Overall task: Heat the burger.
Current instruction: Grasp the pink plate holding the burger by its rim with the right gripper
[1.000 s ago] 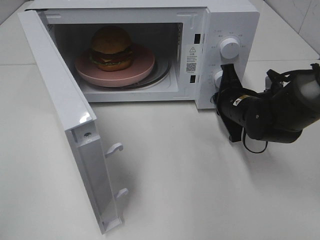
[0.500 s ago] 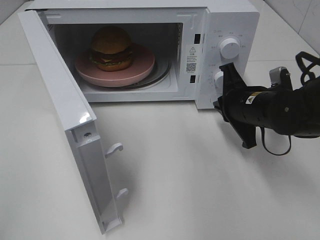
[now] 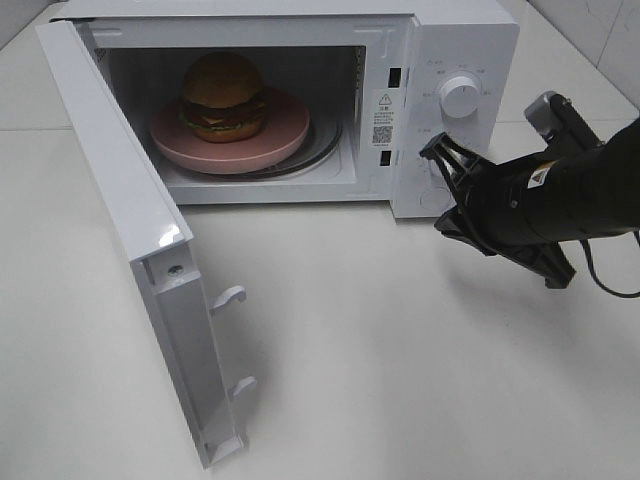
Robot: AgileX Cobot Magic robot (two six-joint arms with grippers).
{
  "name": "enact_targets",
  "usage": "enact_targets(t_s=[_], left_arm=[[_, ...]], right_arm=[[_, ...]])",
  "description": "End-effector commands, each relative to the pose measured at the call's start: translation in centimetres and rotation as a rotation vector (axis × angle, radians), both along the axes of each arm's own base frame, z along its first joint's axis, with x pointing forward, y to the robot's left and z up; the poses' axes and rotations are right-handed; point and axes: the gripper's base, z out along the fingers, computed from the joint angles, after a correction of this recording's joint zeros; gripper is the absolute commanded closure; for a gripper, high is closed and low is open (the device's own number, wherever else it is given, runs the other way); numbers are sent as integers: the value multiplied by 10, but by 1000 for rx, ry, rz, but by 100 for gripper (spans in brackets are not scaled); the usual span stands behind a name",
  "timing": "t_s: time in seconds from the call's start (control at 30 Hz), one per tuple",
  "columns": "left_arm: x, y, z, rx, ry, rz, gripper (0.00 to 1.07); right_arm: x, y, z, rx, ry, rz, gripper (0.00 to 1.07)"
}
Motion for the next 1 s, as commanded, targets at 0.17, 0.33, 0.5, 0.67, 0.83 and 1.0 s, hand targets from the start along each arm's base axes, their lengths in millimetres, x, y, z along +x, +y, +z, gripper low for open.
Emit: enact_targets(t_s=[0.17,0.33,0.5,0.67,0.83,1.0], left_arm=[[-3,0,-1,-5,-19,5,26],[-3,0,-1,-5,-19,5,26],[-3,0,-1,-5,-19,5,26],[-3,0,-1,-5,-19,5,26],[-3,0,-1,-5,-19,5,26],[-3,0,-1,-5,-19,5,26]], right_arm=[[-23,-4,17,-224,39,367,104],[-37,-5,19,-297,103,541,102],[-51,-7,22,-347,172,713,101],[-58,-7,29,-381,217,877,99],[-55,-8,38,-455,209,1015,93],[-51,-7,46,-503,177,1101,78]])
